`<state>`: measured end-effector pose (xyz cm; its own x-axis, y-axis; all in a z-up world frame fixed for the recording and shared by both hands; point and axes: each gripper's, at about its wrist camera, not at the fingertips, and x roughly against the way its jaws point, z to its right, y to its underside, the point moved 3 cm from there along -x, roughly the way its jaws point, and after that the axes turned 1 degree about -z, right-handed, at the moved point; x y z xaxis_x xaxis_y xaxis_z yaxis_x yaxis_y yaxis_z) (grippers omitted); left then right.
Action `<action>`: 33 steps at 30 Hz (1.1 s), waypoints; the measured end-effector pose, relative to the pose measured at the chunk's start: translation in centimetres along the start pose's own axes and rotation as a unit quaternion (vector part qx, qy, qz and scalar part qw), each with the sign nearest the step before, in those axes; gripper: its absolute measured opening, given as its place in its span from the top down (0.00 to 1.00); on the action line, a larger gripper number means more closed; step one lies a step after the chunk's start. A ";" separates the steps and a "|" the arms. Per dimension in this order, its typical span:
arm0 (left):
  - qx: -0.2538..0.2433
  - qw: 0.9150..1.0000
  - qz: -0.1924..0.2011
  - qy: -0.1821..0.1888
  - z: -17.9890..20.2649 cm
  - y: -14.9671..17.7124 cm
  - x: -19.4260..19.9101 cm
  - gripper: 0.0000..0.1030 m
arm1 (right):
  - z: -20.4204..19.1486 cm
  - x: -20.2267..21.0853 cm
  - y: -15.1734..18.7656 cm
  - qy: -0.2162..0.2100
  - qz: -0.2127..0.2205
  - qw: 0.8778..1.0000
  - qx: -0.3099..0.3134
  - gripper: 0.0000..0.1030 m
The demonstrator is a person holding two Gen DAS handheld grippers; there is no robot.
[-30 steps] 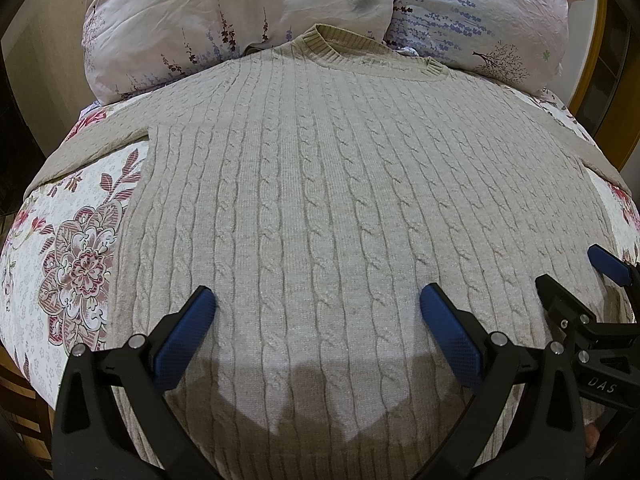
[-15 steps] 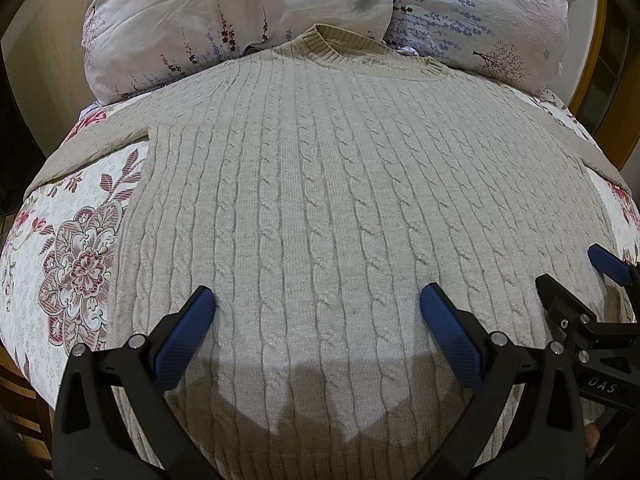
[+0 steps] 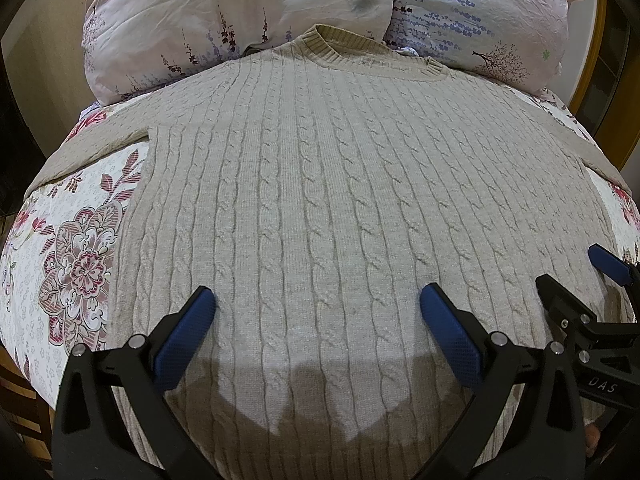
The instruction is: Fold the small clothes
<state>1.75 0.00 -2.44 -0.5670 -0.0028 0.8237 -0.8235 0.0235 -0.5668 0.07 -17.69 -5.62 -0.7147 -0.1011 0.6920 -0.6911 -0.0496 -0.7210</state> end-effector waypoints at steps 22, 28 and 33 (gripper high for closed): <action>0.000 1.000 0.000 0.000 0.0 0.0 0.0 0.02 | 0.0 -0.1 -0.1 -0.001 -0.002 1.000 0.000 0.01; 0.000 1.000 0.000 0.000 0.0 0.0 0.0 0.02 | 0.2 -0.1 -0.3 -0.004 -0.008 1.000 0.003 0.01; 0.000 1.000 0.000 0.000 0.0 0.0 0.0 0.02 | 0.0 -0.3 -0.2 -0.005 -0.020 1.000 0.004 0.01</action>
<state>1.75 0.00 -2.44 -0.5666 -0.0033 0.8240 -0.8238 0.0237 -0.5663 0.45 -17.68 -5.65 -0.6858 -0.1091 0.7196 -0.7177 -0.0624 -0.6935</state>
